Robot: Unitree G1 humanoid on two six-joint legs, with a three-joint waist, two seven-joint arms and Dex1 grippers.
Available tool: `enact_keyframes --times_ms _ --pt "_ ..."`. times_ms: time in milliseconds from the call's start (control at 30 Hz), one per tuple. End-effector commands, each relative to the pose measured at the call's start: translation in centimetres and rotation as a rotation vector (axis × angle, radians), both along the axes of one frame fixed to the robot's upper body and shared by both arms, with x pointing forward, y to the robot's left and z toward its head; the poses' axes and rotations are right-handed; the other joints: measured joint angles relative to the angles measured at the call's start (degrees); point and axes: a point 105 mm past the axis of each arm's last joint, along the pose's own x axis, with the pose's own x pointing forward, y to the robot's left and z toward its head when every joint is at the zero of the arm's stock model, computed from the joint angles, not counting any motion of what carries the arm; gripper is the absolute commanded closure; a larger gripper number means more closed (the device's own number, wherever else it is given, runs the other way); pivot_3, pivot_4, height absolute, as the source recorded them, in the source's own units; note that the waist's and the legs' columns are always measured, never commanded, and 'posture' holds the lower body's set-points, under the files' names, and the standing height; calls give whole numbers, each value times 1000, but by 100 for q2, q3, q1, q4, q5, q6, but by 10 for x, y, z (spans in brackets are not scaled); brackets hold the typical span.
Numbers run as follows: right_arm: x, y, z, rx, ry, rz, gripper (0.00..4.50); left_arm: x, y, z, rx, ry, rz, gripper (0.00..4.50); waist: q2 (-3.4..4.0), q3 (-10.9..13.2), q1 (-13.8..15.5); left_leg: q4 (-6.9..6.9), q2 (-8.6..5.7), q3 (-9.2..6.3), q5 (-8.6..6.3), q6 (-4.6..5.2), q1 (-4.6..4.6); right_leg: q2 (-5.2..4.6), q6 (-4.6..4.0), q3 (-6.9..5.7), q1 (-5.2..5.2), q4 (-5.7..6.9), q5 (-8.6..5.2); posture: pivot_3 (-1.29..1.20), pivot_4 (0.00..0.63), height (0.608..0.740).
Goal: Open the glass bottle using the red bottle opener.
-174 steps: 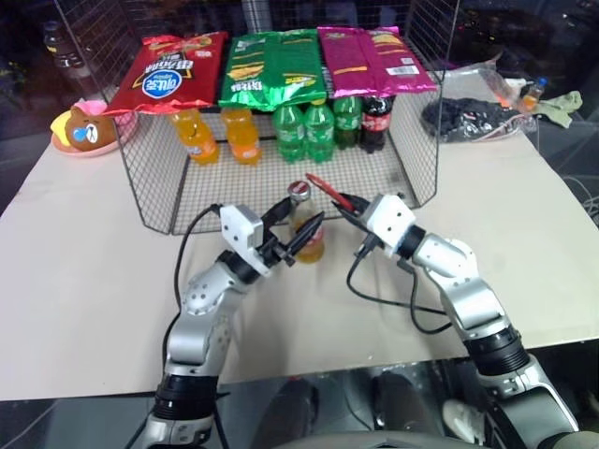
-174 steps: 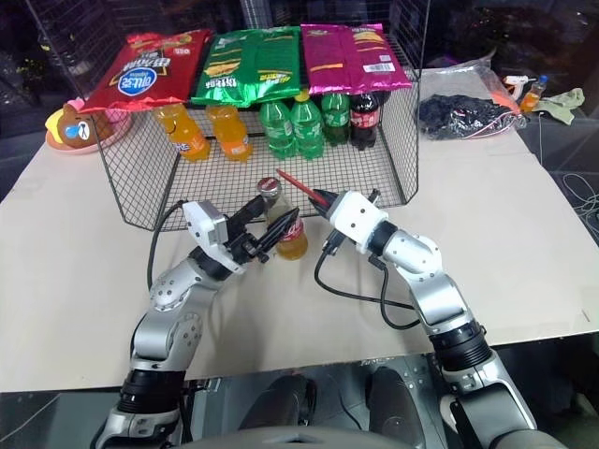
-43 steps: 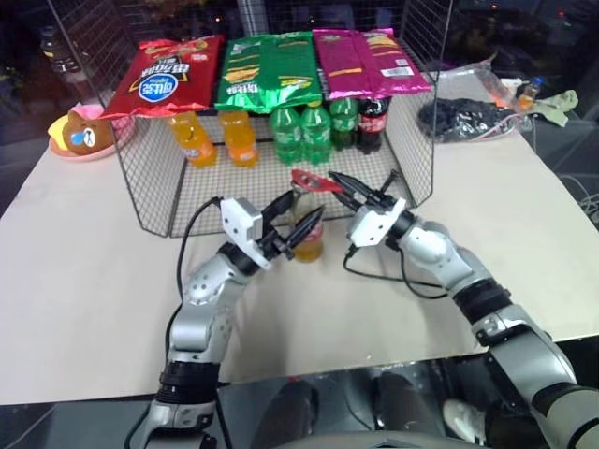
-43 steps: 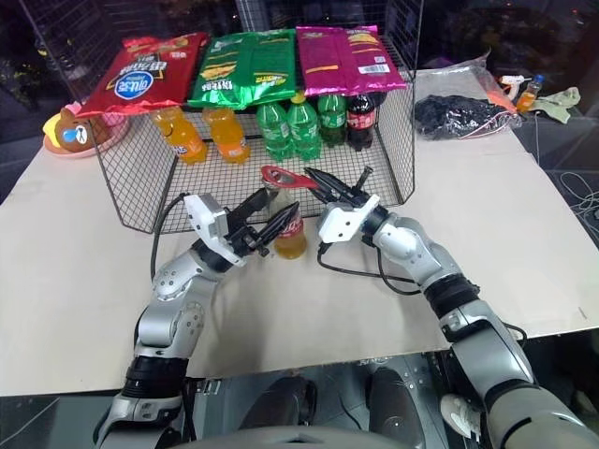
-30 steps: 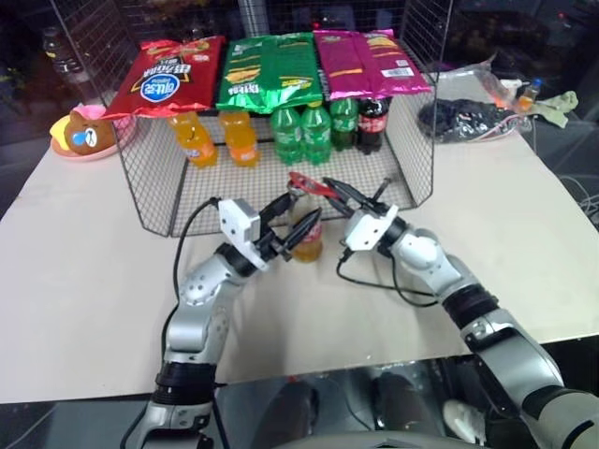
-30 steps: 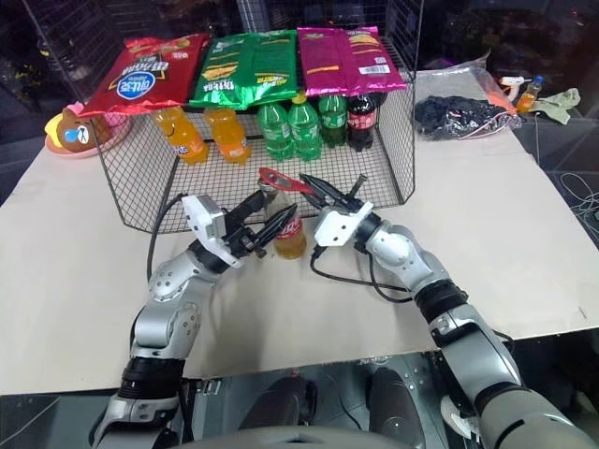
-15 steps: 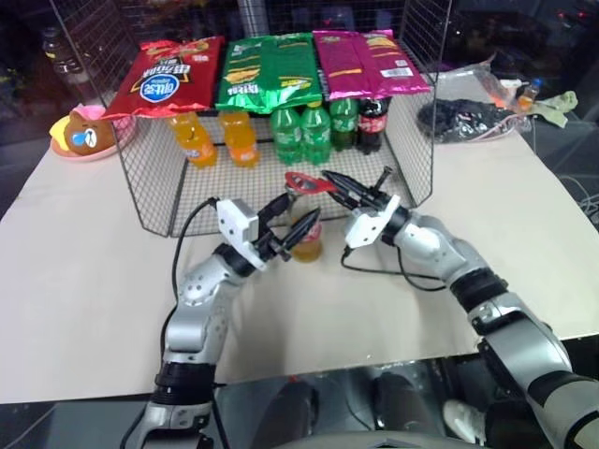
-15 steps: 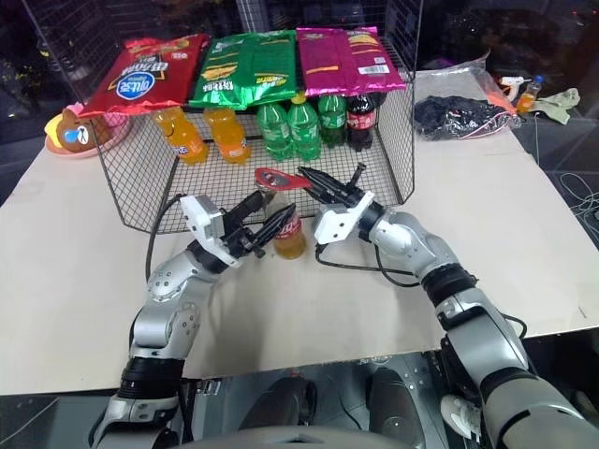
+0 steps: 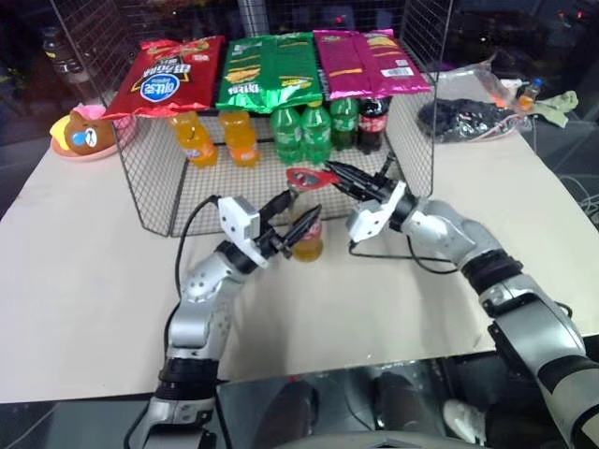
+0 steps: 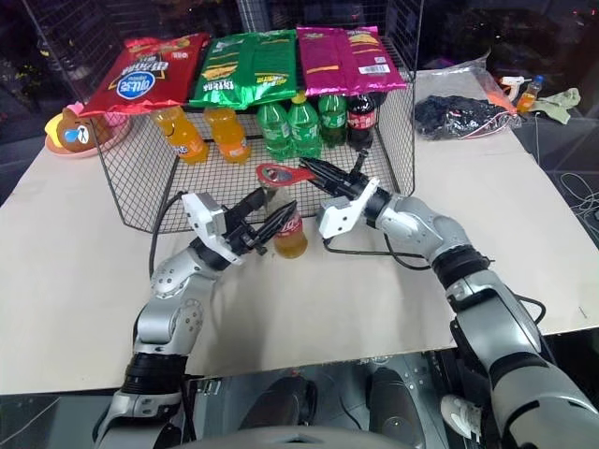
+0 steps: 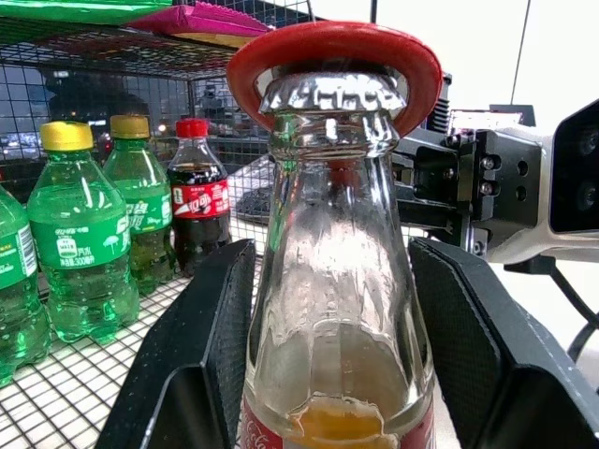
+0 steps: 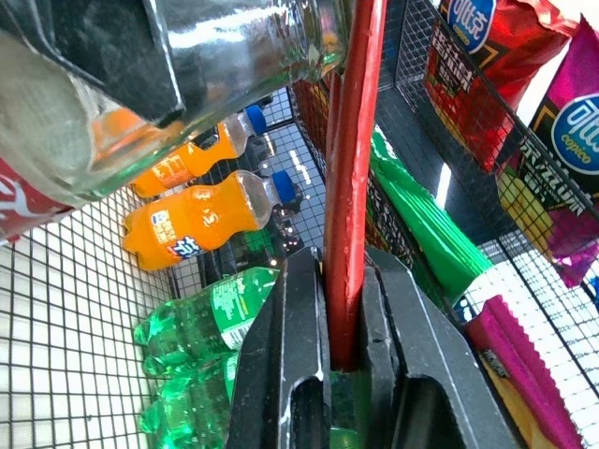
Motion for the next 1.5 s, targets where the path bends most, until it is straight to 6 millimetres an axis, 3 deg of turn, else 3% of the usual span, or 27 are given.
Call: enact_keyframes --times_ms 33,833,1233,1500 --pt "1 1 13 -18 -53 6 4500 1 -6 -8 22 29 -16 2128 0 0 1 0 0 0 0 0 0 0 0 0 0 0 0 0 150 740" --pt "8 -9 46 -61 -196 -38 4500 0 -8 -12 23 42 -20 2128 -1 1 -3 -8 0 4 0 0 -4 -1 0 4 -5 -7 0 0 150 740" --pt "1 -16 85 141 -278 -50 4500 1 -7 -14 26 47 -5 2128 -1 1 -6 -8 0 6 0 0 -4 -1 0 6 -6 -7 0 0 150 740" --pt "12 -24 57 80 -185 -102 4500 0 -5 -14 29 48 -1 2128 -1 1 -5 -8 0 6 0 0 -4 -1 0 7 -6 -7 0 0 150 740"
